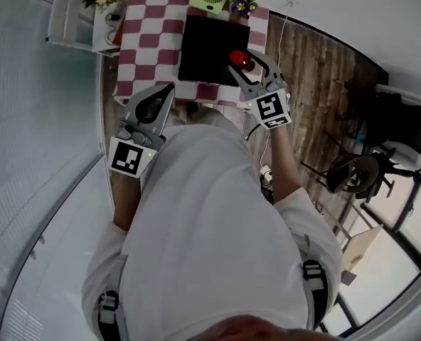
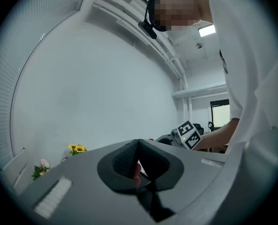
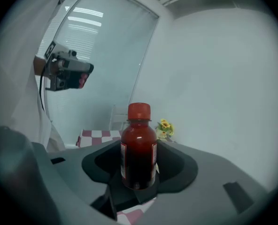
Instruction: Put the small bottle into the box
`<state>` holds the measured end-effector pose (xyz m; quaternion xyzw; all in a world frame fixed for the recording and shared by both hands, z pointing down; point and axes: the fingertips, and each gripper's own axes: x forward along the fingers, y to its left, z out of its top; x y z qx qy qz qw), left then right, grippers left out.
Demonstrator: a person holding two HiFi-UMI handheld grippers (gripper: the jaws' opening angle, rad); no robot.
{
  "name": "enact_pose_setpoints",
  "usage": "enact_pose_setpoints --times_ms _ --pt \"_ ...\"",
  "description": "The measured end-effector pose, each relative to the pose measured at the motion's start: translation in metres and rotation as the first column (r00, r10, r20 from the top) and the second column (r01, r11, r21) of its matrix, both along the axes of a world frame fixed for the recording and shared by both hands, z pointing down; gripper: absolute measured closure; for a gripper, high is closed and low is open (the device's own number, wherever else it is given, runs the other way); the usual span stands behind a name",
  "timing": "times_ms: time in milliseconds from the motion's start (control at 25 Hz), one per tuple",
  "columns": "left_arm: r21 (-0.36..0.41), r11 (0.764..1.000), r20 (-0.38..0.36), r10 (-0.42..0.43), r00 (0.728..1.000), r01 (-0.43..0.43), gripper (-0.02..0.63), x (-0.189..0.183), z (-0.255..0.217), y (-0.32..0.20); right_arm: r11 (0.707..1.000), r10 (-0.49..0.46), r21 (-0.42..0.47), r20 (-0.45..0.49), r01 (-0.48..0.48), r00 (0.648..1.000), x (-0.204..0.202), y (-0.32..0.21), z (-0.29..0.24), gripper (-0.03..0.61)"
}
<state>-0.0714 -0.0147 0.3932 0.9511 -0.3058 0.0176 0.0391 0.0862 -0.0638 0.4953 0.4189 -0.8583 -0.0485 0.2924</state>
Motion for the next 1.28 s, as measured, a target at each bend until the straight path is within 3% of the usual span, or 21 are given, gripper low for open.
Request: enact_pose_setpoints --times_ms 360,560,760,960,1280 --pt "-0.007 0.995 -0.011 -0.101 0.995 0.101 0.612 -0.054 0.005 -0.012 0.972 -0.144 -0.218 -0.233 0.093 0.962 -0.026 -0.018 0.108 0.357" --pt "-0.008 0.985 -0.001 -0.171 0.985 0.171 0.612 -0.079 0.005 -0.014 0.923 -0.253 -0.36 -0.315 0.132 0.915 -0.038 -0.019 0.176 0.357" --pt "-0.022 0.97 0.009 -0.24 0.971 0.241 0.612 -0.103 0.007 -0.008 0.858 -0.367 -0.492 -0.389 0.147 0.845 -0.045 -0.008 0.235 0.356" --pt "-0.039 0.956 0.024 -0.289 0.957 0.289 0.612 -0.121 0.014 -0.001 0.801 -0.418 -0.589 -0.421 0.107 0.805 -0.044 0.003 0.275 0.356" --pt "-0.035 0.955 0.072 -0.291 0.954 0.294 0.612 -0.133 0.027 0.008 0.756 -0.446 -0.65 -0.427 0.075 0.787 -0.05 0.005 0.298 0.356"
